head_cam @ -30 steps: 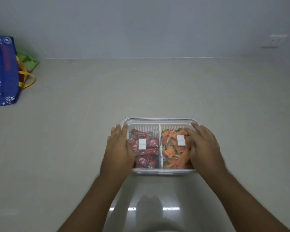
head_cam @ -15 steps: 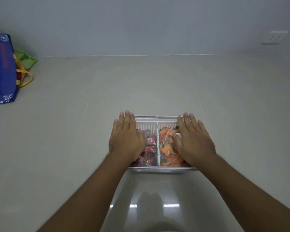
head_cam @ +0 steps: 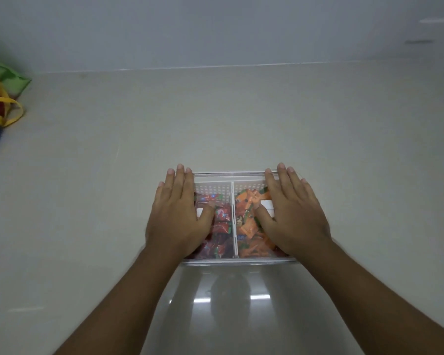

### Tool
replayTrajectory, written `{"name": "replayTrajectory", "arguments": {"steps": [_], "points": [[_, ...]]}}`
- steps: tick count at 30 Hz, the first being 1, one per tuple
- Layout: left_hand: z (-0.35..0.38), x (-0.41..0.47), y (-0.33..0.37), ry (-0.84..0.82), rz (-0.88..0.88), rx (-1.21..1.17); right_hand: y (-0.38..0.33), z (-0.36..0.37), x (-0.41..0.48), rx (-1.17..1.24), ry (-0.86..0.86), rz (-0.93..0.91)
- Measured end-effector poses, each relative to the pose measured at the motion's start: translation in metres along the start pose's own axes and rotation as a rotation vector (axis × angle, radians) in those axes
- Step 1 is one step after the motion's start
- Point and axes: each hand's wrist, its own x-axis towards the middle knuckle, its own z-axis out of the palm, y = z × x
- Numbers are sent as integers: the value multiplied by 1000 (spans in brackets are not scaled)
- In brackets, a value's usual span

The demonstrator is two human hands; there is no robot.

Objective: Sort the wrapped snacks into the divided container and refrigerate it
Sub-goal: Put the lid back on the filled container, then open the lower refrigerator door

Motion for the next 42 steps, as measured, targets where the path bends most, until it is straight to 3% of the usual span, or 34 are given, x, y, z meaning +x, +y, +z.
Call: {"name": "replayTrajectory", "arguments": {"steps": [7,12,20,27,34,39,42], "points": [[-2,-1,1,-23,94,19,-8,-7,-3,49,33,92],[-23,3,28,-146,151,-174,-14,-21,-43,234,117,382],[-56,-32,202,-128,700,-332,63,-140,-191,-44,481,787],[-61,-143,370,-238,1085,-517,109,-272,-377,-413,787,1102],[-40,-289,495,-570,1252,-634,124,-348,-525,-778,897,1262],[-14,-374,532,-1134,1052,-628,145,-340,-576,-995,859,1215],[8,-390,531,-1203,967,-802,157,-335,-577,-1068,921,1157]]}}
